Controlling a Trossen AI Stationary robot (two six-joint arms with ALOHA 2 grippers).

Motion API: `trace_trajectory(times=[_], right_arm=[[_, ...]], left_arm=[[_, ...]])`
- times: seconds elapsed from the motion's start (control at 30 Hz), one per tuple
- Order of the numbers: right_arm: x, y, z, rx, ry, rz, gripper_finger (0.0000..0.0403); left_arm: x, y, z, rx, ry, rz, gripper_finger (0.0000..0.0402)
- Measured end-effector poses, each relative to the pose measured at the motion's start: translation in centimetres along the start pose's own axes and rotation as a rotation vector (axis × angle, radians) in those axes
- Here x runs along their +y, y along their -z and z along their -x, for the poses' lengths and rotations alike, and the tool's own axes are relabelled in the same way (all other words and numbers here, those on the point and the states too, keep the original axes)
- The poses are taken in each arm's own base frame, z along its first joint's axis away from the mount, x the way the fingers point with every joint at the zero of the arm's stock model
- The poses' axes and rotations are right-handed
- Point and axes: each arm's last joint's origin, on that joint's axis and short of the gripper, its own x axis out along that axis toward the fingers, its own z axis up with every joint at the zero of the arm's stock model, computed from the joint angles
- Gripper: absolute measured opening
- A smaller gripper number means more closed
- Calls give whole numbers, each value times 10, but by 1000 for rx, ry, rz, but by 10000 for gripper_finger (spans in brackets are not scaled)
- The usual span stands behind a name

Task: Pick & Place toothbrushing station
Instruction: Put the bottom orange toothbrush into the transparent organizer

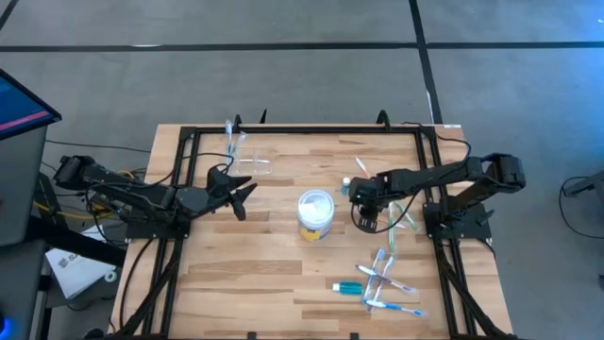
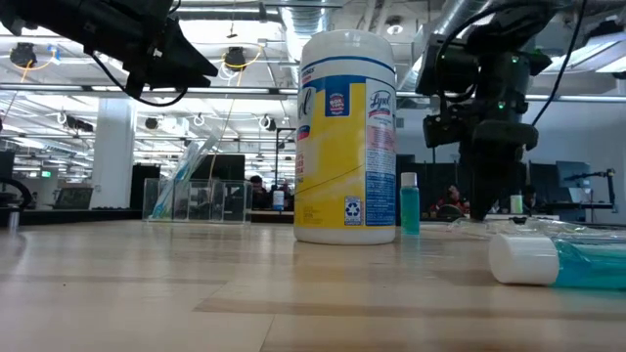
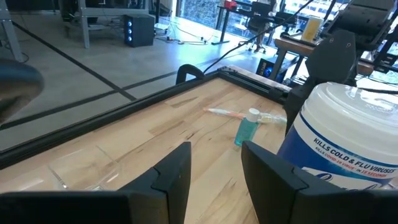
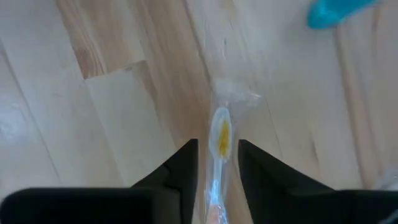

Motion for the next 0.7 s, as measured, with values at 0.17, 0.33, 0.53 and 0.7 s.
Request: trace_trajectory(times=[0.17,0.33,0.53,0.7], right_arm=[[-2,-1,-3,9,4,-11,154],[-1,-2,-3,-4,5,-12,179],[-2,-2,-3,-8,12,-9,163],[-2,-3,-4,-10,23,9,137]], left_arm=[[0,0,0,0,0,0,135],[0,0,0,0,0,0,135],[0,0,0,0,0,0,135],[0,0,0,0,0,0,135]])
